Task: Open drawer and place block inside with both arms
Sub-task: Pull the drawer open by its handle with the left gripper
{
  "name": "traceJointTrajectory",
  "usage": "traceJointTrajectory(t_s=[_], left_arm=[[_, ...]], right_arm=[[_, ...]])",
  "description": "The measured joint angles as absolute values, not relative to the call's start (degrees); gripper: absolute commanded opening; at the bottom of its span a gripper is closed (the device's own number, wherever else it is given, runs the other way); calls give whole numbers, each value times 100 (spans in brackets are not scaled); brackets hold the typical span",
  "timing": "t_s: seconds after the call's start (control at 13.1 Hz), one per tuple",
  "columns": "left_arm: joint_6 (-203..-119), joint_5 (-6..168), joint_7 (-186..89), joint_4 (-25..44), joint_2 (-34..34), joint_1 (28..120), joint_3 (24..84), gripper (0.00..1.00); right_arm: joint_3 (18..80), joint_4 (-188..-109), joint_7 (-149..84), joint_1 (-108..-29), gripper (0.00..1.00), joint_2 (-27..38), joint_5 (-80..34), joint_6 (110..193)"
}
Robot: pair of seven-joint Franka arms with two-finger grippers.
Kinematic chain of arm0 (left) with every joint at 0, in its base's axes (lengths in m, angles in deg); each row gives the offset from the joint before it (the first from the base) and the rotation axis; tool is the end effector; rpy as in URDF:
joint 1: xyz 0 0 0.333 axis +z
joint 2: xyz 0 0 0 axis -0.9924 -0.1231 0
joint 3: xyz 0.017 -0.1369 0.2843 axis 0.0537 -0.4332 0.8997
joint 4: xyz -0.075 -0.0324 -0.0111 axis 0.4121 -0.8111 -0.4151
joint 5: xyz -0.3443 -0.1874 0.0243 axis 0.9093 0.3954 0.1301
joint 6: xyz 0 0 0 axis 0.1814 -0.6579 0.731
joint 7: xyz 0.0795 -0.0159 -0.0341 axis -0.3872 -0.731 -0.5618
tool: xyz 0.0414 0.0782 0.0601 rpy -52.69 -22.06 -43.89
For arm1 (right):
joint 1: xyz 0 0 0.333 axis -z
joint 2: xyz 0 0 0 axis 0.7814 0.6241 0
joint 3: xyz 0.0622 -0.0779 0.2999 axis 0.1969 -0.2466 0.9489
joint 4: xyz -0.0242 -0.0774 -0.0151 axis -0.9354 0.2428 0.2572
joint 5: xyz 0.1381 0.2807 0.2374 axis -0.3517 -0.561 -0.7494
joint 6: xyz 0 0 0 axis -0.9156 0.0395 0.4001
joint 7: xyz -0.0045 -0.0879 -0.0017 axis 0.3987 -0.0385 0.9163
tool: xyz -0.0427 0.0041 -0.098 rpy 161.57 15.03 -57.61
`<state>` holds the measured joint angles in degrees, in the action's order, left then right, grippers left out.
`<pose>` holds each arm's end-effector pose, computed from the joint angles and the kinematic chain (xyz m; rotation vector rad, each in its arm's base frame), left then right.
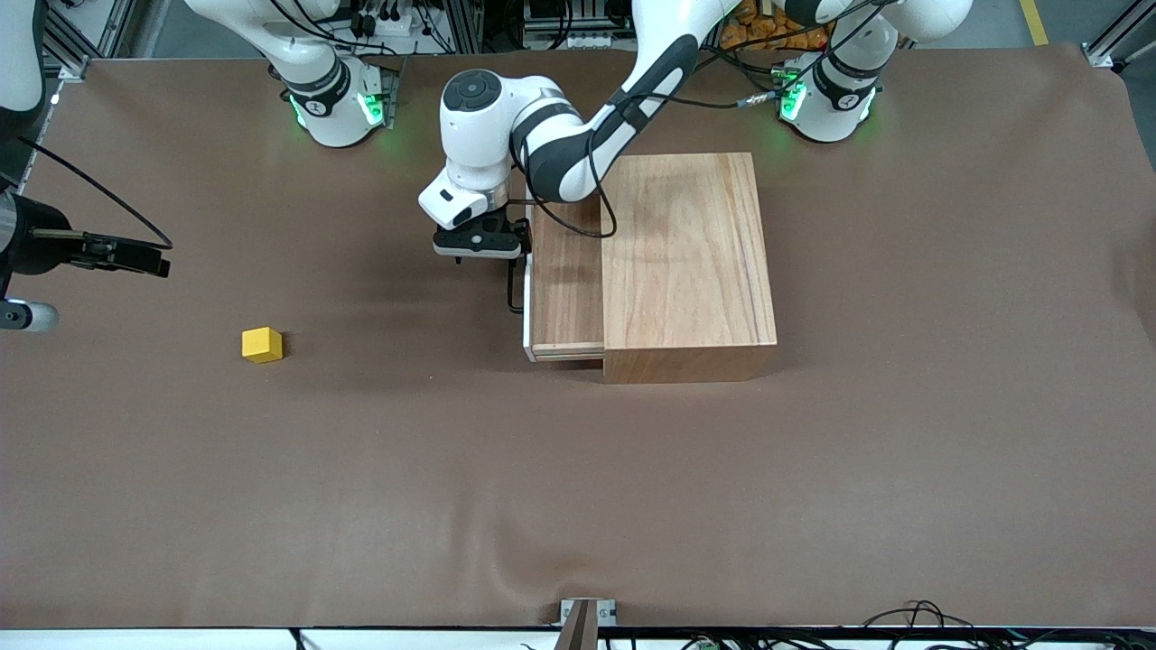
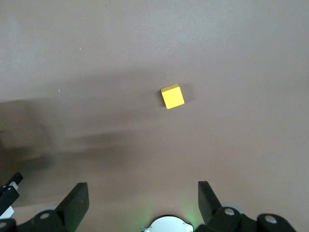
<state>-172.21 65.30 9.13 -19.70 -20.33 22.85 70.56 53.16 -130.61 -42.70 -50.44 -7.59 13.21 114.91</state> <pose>0.3772 -0.6758 0.3097 2.9902 -0.0162 0.2535 0.5878 -0.0207 0.5776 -3.1063 0.2015 0.3497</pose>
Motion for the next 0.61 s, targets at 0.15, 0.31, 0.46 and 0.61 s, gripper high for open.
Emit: traceJointTrajectory(t_s=[0.15, 0.31, 0.46, 0.61], left_arm=[[-17283, 6537, 915, -1987, -2037, 2283, 7043, 100], [-17168, 6541, 916, -2076, -2033, 2269, 7013, 100], [-16978, 6545, 924, -2199, -1972, 2257, 7009, 100], [-16627, 6545, 924, -2241, -1799, 2259, 7035, 100]], right_arm=[[5303, -13065, -4271, -5002, 100, -731, 1324, 11489], [5300, -13081, -4258, -4870, 100, -666, 1324, 11480], [5299, -13083, -4066, -4698, 100, -529, 1320, 11499], [5299, -13090, -3915, -4596, 100, -359, 1316, 11537]])
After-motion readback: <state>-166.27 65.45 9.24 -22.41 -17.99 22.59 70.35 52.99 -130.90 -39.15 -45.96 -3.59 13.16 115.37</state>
